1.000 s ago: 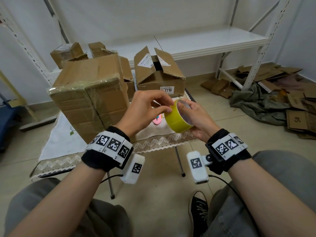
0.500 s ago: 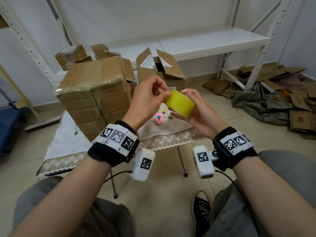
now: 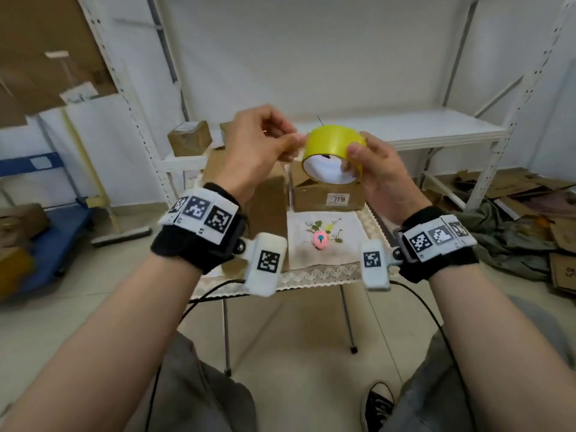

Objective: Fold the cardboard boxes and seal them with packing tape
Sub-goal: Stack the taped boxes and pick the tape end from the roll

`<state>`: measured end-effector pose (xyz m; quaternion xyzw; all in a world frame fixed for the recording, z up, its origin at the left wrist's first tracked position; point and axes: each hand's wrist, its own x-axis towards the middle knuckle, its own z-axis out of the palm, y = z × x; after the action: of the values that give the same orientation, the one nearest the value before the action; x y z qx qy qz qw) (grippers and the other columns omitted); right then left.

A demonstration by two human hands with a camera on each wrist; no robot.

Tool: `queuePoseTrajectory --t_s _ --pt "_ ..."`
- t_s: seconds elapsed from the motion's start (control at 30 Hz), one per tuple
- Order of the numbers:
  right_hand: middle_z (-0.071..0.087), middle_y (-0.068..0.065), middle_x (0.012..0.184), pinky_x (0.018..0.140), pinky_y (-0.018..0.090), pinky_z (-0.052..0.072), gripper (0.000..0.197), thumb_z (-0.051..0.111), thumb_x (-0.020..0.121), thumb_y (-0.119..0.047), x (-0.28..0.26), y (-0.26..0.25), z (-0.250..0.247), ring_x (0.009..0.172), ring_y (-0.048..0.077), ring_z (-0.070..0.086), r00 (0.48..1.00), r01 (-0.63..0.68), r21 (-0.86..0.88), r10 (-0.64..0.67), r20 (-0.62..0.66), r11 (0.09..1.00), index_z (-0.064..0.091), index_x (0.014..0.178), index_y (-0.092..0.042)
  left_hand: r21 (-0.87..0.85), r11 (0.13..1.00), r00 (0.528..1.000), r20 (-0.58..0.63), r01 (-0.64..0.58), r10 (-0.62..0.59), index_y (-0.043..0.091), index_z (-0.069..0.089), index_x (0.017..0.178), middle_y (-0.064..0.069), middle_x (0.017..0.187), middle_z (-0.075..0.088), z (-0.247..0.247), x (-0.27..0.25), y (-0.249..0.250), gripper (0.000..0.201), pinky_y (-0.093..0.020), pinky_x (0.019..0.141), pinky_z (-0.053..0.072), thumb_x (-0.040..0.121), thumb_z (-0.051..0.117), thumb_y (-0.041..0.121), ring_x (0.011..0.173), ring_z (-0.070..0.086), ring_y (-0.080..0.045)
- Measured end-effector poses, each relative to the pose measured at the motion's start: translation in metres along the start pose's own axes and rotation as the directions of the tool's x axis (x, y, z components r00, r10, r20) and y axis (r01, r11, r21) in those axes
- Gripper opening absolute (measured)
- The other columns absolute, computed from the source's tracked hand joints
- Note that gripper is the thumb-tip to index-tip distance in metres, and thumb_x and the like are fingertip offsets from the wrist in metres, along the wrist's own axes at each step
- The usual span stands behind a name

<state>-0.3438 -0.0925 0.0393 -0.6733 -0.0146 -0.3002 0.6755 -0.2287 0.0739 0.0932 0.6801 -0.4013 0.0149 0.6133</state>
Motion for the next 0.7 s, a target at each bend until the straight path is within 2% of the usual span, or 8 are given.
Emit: queuePoseTrajectory --t_s 0.1,0.2,0.3,0.4,0.47,0.53,0.6,0.7 --pt "0.039 0.011 0.072 0.063 0.040 0.030 0.046 0.080 0.081 -0.039 0.006 -0.018 0.016 0.068 0.024 0.040 0.998 0.066 -0.246 -0.068 -0.001 0.967 0.053 0.077 -0.002 -0.029 1.000 0.996 -0.094 0.004 -0.007 0.009 0.063 0.079 -0.008 0.073 0.066 -0.052 -0.016 -0.003 0.018 -0.024 0.061 0.057 0.080 0.080 0.004 0.060 0.067 -0.013" --pt "0.044 -0.009 0.058 0.057 0.026 0.036 0.042 0.083 0.080 -0.038 0.005 -0.024 0.032 0.059 0.011 0.045 0.994 0.073 -0.451 -0.103 -0.043 0.889 0.052 0.058 -0.022 -0.008 1.000 0.985 -0.170 -0.001 0.000 0.007 0.063 0.082 -0.009 0.079 0.069 -0.089 -0.038 -0.019 0.017 -0.031 0.067 0.061 0.081 0.079 0.005 0.070 0.070 -0.021" --pt "0.047 -0.013 0.062 0.056 0.012 0.034 0.043 0.084 0.075 -0.049 0.004 -0.020 0.053 0.060 0.002 0.045 0.986 0.094 -0.698 -0.161 -0.030 0.710 0.048 0.058 -0.032 0.011 1.000 0.970 -0.244 0.019 -0.016 0.009 0.062 0.081 -0.004 0.073 0.069 -0.103 -0.051 -0.040 0.018 -0.038 0.071 0.062 0.082 0.078 0.004 0.070 0.070 -0.021" --pt "0.052 -0.009 0.076 0.070 0.029 0.043 0.042 0.074 0.066 -0.074 0.003 -0.004 0.059 0.078 0.016 0.052 0.987 0.049 -0.819 -0.155 -0.049 0.571 0.056 0.069 -0.035 0.022 1.000 0.963 -0.270 0.021 -0.015 0.012 0.060 0.078 -0.002 0.071 0.068 -0.106 -0.059 -0.054 0.021 -0.035 0.069 0.061 0.082 0.079 0.004 0.068 0.071 -0.020" --pt "0.045 -0.015 0.078 0.084 0.042 0.047 0.045 0.077 0.069 -0.066 0.001 0.001 0.060 0.098 0.027 0.054 0.982 0.049 -0.869 -0.182 -0.047 0.492 0.067 0.084 -0.024 0.043 0.999 0.962 -0.273 0.020 -0.007 0.009 0.060 0.080 -0.001 0.072 0.067 -0.102 -0.063 -0.059 0.019 -0.029 0.064 0.059 0.082 0.078 0.002 0.066 0.070 -0.015" --pt "0.052 -0.008 0.081 0.094 0.046 0.045 0.051 0.078 0.075 -0.058 0.000 0.001 0.065 0.107 0.031 0.054 0.979 0.064 -0.911 -0.203 -0.022 0.407 0.071 0.096 -0.012 0.083 0.996 0.954 -0.300 0.029 -0.003 0.007 0.061 0.081 -0.001 0.074 0.066 -0.098 -0.065 -0.065 0.018 -0.026 0.062 0.057 0.082 0.079 0.004 0.065 0.069 -0.012" --pt "0.063 0.003 0.084 0.089 0.044 0.044 0.049 0.076 0.078 -0.058 0.003 0.001 0.069 0.101 0.030 0.054 0.978 0.072 -0.939 -0.210 0.000 0.336 0.070 0.091 -0.010 0.137 0.990 0.940 -0.341 0.032 0.017 0.011 0.061 0.081 0.001 0.077 0.067 -0.095 -0.062 -0.069 0.019 -0.029 0.064 0.058 0.082 0.080 0.009 0.067 0.069 -0.015" --pt "0.062 0.005 0.084 0.080 0.040 0.040 0.049 0.073 0.079 -0.062 0.011 -0.001 0.071 0.094 0.026 0.051 0.981 0.029 -0.950 -0.189 -0.032 0.311 0.067 0.082 -0.014 0.235 0.972 0.924 -0.372 -0.002 0.092 0.023 0.060 0.080 0.004 0.080 0.068 -0.095 -0.057 -0.071 0.022 -0.032 0.068 0.059 0.083 0.080 0.015 0.070 0.067 -0.017"
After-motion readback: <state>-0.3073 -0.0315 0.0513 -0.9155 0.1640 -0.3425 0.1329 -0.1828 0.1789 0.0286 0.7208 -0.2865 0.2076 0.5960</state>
